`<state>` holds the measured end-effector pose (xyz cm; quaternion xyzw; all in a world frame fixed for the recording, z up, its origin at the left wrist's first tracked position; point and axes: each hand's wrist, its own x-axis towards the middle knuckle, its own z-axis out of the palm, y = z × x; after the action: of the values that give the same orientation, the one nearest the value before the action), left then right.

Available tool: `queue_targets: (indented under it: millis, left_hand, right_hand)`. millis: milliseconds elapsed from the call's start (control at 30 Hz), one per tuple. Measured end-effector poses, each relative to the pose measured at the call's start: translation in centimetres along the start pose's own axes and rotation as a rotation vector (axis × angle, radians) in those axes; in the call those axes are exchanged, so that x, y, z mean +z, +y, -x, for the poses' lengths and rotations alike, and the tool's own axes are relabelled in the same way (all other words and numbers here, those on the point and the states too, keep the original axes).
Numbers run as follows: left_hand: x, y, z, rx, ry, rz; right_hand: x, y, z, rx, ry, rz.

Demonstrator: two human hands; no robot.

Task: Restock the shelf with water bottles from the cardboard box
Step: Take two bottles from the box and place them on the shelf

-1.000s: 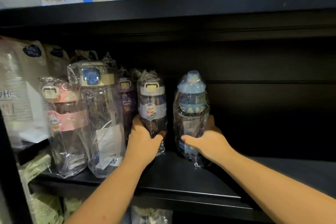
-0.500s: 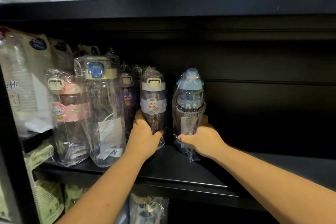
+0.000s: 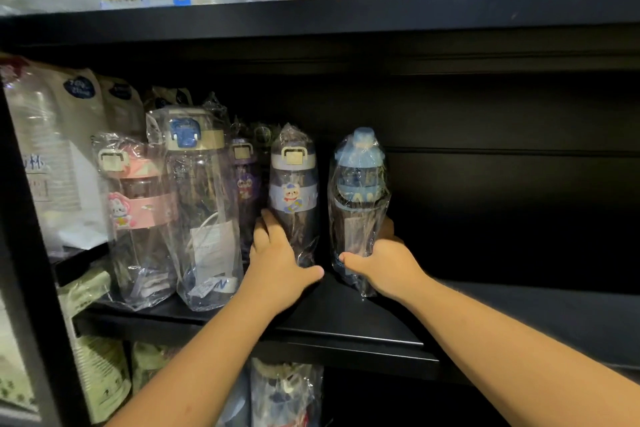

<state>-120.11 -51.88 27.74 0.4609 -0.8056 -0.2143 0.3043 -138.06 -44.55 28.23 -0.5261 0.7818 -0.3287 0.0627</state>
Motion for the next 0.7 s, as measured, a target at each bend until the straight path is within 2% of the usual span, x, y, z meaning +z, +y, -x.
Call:
queue_targets:
  millis: [133, 267, 467, 700]
  left_hand:
    - [0.2, 0.1, 6.6, 0.191, -0.046, -0.313]
    - [1.3, -0.9, 9.5, 0.25, -0.113, -0.563]
    - [2.1, -1.3, 10.1, 0.238, 0.005, -0.512]
    - [3.5, -3.5, 11.9, 0.262, -0.024, -0.624]
  right_hand:
    - [0.0, 0.4, -0.6, -0.026, -0.038, -0.024]
    - [0.3, 0.7, -1.0, -0.019, -0.04, 0.001]
    - [0.0, 0.5, -0.7, -0.049, -0.055, 0.015]
    - [-0.2, 0.7, -1.1, 0.008, -0.126, -0.017]
